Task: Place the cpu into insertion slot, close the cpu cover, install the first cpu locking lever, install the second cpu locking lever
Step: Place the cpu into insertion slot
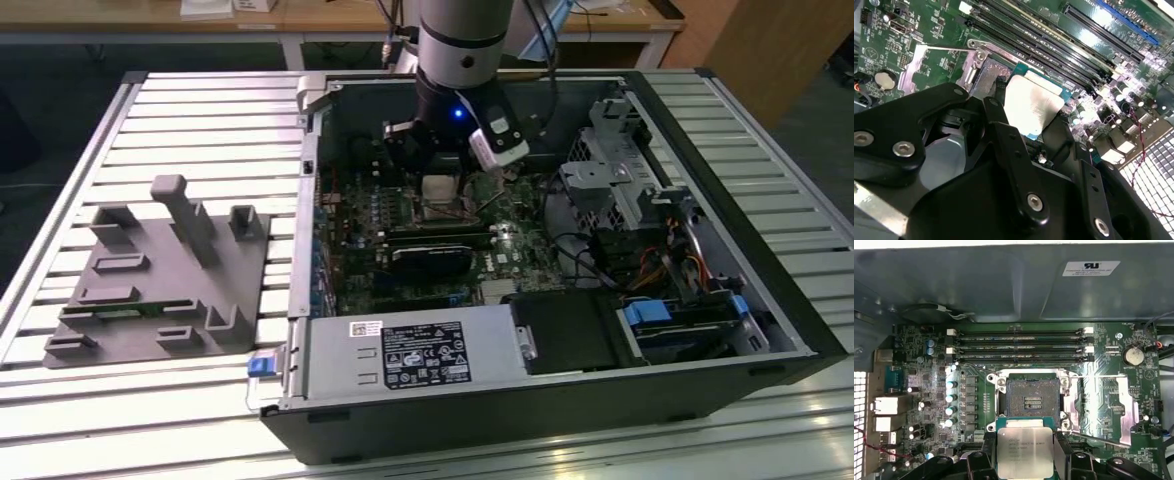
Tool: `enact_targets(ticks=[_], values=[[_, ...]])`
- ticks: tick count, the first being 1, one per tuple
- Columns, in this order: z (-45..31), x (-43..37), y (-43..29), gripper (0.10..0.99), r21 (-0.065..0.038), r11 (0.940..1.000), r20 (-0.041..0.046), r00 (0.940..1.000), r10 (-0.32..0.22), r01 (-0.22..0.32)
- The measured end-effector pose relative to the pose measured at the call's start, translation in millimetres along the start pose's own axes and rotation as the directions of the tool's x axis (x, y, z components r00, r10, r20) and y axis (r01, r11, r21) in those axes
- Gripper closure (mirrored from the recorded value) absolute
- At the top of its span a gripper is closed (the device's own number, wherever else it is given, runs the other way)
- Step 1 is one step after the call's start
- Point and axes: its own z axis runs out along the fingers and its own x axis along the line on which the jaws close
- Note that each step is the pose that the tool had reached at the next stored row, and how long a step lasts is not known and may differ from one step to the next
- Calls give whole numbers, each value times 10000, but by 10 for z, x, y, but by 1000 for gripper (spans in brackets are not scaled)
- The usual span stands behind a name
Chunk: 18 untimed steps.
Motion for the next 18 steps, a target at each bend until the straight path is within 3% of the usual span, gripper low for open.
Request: enact_targets(ticks=[5, 10, 14, 18], values=[[0, 0, 0, 545, 0, 10000, 4, 10000, 58, -58], [8, -1, 0, 545, -22, 9962, 77, 9962, 871, -871], [15, 0, -1, 545, -43, 9874, 139, 9873, 1583, -1583], [24, -1, -2, 545, -69, 9733, 201, 9731, 2297, -2296]])
